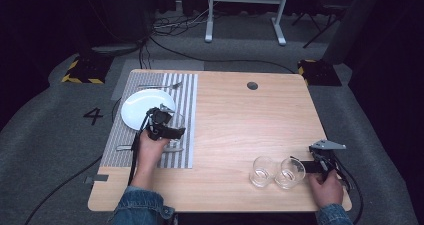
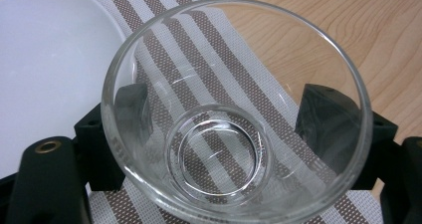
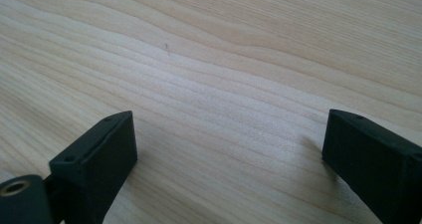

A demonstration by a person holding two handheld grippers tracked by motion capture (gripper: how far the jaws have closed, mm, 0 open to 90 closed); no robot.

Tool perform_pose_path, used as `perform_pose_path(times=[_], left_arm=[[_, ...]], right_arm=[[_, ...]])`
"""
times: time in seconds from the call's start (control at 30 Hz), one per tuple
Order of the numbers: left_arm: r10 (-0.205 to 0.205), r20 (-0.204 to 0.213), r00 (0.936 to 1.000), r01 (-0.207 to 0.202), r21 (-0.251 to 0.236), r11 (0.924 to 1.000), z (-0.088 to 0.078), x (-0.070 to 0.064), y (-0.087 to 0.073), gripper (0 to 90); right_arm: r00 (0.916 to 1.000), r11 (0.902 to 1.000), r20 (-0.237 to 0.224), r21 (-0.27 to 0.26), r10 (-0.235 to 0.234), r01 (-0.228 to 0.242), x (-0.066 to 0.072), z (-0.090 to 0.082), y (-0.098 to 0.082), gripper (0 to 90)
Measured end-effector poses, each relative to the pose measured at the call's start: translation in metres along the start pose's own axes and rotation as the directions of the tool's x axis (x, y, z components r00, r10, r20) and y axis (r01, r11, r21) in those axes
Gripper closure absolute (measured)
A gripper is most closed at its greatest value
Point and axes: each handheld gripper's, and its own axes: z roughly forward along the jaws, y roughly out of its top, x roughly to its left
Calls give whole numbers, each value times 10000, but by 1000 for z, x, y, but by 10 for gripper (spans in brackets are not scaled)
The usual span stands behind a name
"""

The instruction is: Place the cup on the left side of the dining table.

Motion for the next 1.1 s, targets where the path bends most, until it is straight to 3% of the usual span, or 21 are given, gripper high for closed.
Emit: perform_pose_path(times=[0.23, 0.4, 0.7, 0.87, 1.1], left_arm=[[-31, -43, 10000, 32, 312, 9995, -2, 2, -1, 189], [190, -196, 9996, -184, 292, 9994, -4, -3, -2, 170], [92, -289, 9995, -110, -625, 9980, -23, -7, -4, 133], [55, -165, 9998, -74, -1135, 9935, -44, -12, -9, 116], [179, -245, 9995, -212, -1397, 9900, -64, -20, -16, 117]], right_arm=[[10000, 10000, -5, -2, 5, -5, 0, 0, 0, 75], [10000, 10000, -1, 0, 1, -1, 0, 0, 0, 75], [10000, 10000, -7, -3, 5, -5, 0, 0, 0, 75], [10000, 10000, -6, -2, 6, -6, 0, 0, 0, 75], [10000, 10000, -6, -3, 5, -5, 0, 0, 0, 75]])
